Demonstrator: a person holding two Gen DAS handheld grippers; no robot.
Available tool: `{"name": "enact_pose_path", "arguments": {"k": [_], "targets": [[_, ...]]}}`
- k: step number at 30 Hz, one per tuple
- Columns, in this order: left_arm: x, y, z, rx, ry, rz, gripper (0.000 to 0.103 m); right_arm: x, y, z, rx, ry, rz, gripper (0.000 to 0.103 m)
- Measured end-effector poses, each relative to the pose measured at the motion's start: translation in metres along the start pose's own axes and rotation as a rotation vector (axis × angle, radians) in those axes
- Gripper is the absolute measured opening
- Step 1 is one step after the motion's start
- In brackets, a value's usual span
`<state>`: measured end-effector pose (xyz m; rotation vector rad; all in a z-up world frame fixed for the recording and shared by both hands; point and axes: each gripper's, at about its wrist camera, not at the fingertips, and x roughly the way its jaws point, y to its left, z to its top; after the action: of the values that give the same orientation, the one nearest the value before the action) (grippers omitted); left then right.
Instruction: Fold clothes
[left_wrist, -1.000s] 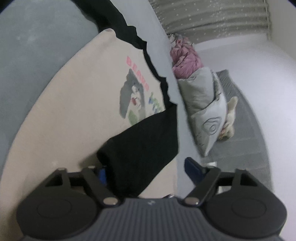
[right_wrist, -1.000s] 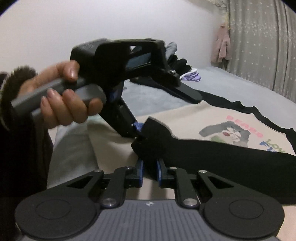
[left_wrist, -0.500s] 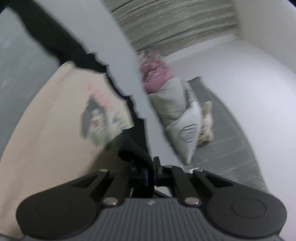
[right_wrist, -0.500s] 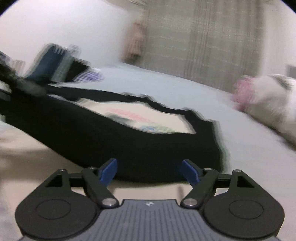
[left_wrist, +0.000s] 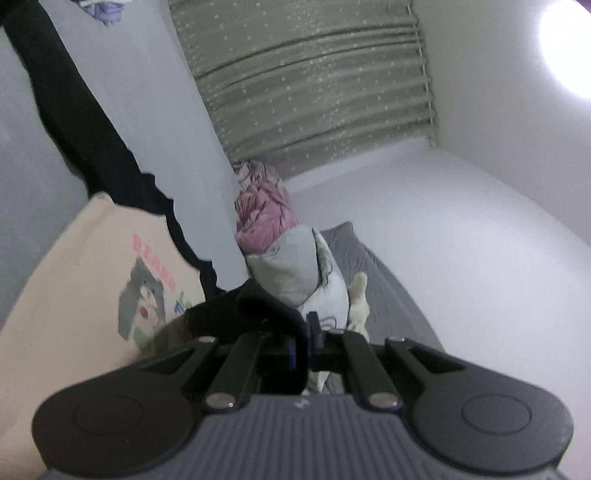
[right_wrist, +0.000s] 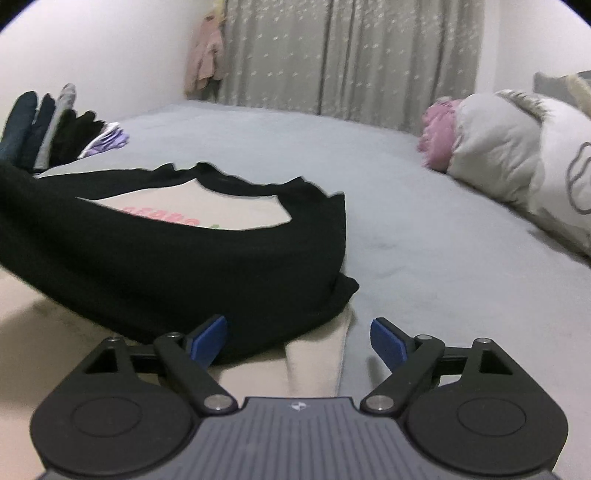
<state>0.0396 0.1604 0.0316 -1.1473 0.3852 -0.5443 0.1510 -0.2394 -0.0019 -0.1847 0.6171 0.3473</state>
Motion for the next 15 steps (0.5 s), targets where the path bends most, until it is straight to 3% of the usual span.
{"name": "enact_pose_path", "arguments": {"k": [6,12,14,15], "targets": [[-0.012,-0.004,0.008,0.015,-0.047,-0.047,0.004,0.004,0.008,-0.002,-0.104,0.013,0.037,0.085],[-0.013,-0.002,0.008,0.018,-0.028,-0.029,0.004,0.022,0.017,-0.001,-0.199,-0.046,-0.071,0.083],[-0.011,0.001,0.005,0.02,-0.002,-0.005,0.004,0.028,0.015,0.001,-0.186,-0.076,-0.09,0.075],[-0.01,0.003,0.003,0.017,0.007,0.001,0.004,0.031,0.013,0.002,-0.181,-0.091,-0.087,0.065]]}}
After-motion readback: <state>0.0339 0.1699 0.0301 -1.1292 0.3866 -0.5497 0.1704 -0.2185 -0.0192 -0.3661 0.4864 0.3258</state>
